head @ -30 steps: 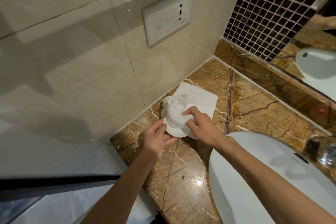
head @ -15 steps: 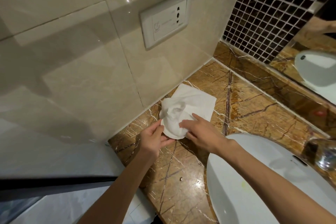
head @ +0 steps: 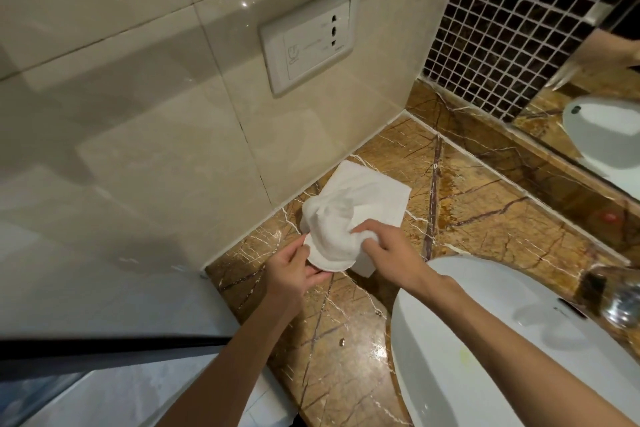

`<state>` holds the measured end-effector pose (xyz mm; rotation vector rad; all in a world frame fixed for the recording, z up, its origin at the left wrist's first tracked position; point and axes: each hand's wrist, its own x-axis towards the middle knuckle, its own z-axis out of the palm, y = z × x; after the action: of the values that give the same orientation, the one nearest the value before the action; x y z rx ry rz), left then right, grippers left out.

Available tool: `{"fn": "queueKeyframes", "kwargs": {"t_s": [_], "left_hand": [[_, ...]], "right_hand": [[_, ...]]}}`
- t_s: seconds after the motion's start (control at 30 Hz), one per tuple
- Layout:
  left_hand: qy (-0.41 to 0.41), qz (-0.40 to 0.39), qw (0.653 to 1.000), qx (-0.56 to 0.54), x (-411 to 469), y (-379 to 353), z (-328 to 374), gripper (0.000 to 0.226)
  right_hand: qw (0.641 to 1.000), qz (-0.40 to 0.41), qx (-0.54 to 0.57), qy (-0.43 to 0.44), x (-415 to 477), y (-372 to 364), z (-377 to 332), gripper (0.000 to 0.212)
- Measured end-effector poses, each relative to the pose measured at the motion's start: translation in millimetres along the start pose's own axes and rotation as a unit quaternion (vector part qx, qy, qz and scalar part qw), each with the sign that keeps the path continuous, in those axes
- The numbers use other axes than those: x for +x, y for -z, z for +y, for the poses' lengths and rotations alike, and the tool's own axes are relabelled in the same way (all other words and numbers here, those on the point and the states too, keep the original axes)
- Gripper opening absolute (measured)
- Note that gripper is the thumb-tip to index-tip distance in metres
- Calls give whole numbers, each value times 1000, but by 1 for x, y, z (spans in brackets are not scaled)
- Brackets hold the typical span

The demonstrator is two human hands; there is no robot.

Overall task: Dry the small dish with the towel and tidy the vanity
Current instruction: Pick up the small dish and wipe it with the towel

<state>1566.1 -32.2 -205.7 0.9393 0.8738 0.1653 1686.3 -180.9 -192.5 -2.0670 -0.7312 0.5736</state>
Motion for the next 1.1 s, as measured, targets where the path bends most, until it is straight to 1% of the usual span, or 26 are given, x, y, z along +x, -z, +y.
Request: {"fn": "queueKeyframes", "kwargs": {"t_s": [0.03,0.1,0.13,0.17,0.23,0.27,0.37,0.4,0.47,0.5,0.57,0.67,0.7,0.73,0.8,0.83,0.87,0.97,1.03,1.1], "left_hand": [[-6,2,1000,4,0,0,2,28],[-13,13,1000,15,0,-3,6,23],[-11,21,1000,17,1,-5,9,24],[-8,30,999,18,3,-9,12,26],[-9,29,999,34,6,-20,16,33],[-16,21,998,48,8,-26,17,35],[-42,5,995,88,11,-42,18,39],[-52,-3,994,97,12,-47,18,37],[-69,-20,991,110,11,-57,15,34],[-74,-20,991,114,10,-61,14,34],[-80,-17,988,131,9,-68,12,36],[-87,-23,975,205,10,-72,12,38],[-100,-11,964,248,10,-72,11,46],[-123,16,946,299,9,-71,10,52],[-205,80,895,387,1,-71,10,50],[-232,83,877,412,-4,-73,10,46],[-234,67,868,433,-7,-76,10,44],[-158,-1,866,474,-6,-85,12,51],[-131,-16,871,472,-2,-88,17,58],[-123,-30,872,472,2,-85,18,66]], "right_hand": [[998,52,40,-15,-1,0,2,24],[979,161,110,-57,-3,-3,6,24],[964,199,154,-92,-3,-6,6,25],[946,216,204,-133,-2,-9,6,25],[916,197,287,-201,2,-13,6,23],[905,178,320,-216,4,-13,6,22],[870,138,417,-223,5,-7,5,25],[869,126,429,-215,5,-5,5,27],[877,109,425,-195,2,-2,4,33],[880,113,419,-192,1,-1,4,34],[886,139,396,-198,0,-1,5,36],[895,189,340,-218,2,-2,5,39],[897,204,328,-214,3,-3,4,38],[904,217,307,-204,3,-4,2,38],[922,237,247,-180,5,-8,-2,41],[929,247,221,-167,5,-11,-3,44],[932,256,203,-156,6,-14,-6,46],[934,271,179,-149,4,-26,-12,47],[930,263,201,-157,3,-28,-15,46],[926,241,239,-168,5,-25,-17,49]]}}
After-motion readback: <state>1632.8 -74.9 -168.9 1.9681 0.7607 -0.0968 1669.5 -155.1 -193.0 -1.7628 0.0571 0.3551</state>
